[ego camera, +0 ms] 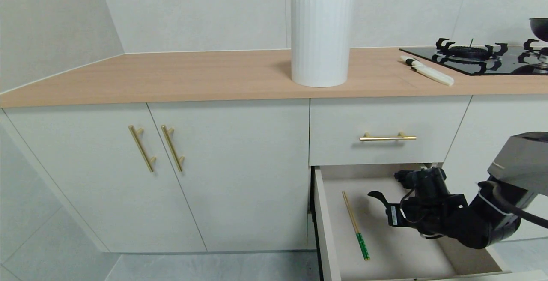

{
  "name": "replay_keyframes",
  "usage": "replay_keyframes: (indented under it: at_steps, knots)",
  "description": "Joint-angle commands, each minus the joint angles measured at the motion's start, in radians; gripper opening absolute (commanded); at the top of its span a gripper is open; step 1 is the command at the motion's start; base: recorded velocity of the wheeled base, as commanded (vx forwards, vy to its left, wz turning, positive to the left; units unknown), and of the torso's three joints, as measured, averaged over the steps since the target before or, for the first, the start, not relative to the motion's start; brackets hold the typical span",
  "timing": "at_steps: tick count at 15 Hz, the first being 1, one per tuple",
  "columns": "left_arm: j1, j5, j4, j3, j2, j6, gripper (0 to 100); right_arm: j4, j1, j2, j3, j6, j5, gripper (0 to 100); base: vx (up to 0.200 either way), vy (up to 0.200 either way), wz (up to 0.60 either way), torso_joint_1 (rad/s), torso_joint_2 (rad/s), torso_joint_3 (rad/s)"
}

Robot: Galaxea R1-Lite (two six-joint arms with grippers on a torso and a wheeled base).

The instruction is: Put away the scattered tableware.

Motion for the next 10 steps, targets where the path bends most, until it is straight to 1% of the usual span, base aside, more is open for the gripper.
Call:
replay_keyframes:
  at_steps: [1, 4, 6, 10]
  knots:
    - [0.001, 0.0, -0.001, 0.0, 0.0, 0.0, 100, -0.033, -0.005, 0.078, 0.002, 0.0, -0.001, 0, 0.0, 0.0, 0.0, 0.0, 0.0, 0.0]
    - [0.001, 0.0, -0.001, 0.0, 0.0, 0.0, 100, -0.036, -0.016, 0.101, -0.008, 0.007, -0.002, 0, 0.0, 0.0, 0.0, 0.0, 0.0, 0.0]
    - [0.001, 0.0, -0.001, 0.0, 0.0, 0.0, 100, -0.036, -0.019, 0.138, -0.035, 0.04, -0.002, 0, 0.0, 0.0, 0.0, 0.0, 0.0, 0.0]
    - [0.001, 0.0, -0.001, 0.0, 0.0, 0.0, 100, -0.035, -0.025, 0.164, -0.043, 0.038, 0.002, 0, 0.0, 0.0, 0.0, 0.0, 0.0, 0.0]
